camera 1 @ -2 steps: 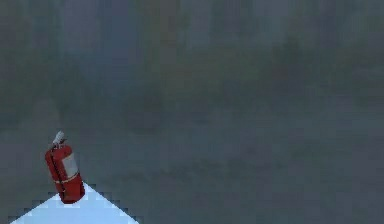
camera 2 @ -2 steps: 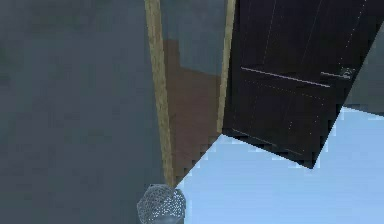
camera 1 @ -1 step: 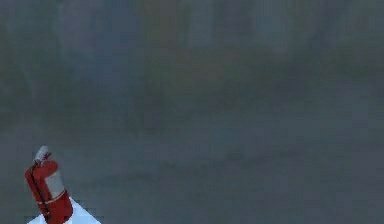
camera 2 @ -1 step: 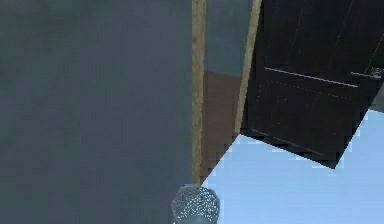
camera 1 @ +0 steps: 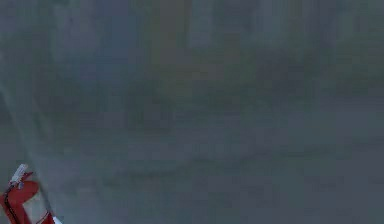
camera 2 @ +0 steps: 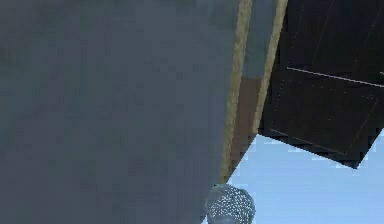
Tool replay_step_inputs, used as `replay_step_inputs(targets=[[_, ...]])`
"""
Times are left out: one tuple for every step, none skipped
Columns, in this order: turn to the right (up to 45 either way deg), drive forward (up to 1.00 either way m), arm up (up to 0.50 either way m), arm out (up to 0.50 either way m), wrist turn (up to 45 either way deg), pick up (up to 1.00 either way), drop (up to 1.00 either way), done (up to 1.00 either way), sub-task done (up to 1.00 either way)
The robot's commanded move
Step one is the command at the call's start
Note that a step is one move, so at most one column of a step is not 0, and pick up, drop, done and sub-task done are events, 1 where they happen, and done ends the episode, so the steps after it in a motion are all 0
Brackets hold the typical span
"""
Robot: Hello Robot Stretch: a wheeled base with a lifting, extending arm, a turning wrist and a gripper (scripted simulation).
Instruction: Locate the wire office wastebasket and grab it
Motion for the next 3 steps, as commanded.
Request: replay_step_inputs(targets=[[-45.0, 0.0, 0.0, 0.0, 0.0, 0.0, 0.0, 0.0, 0.0], [-45.0, 0.0, 0.0, 0.0, 0.0, 0.0, 0.0, 0.0, 0.0], [-45.0, 0.0, 0.0, 0.0, 0.0, 0.0, 0.0, 0.0, 0.0]])
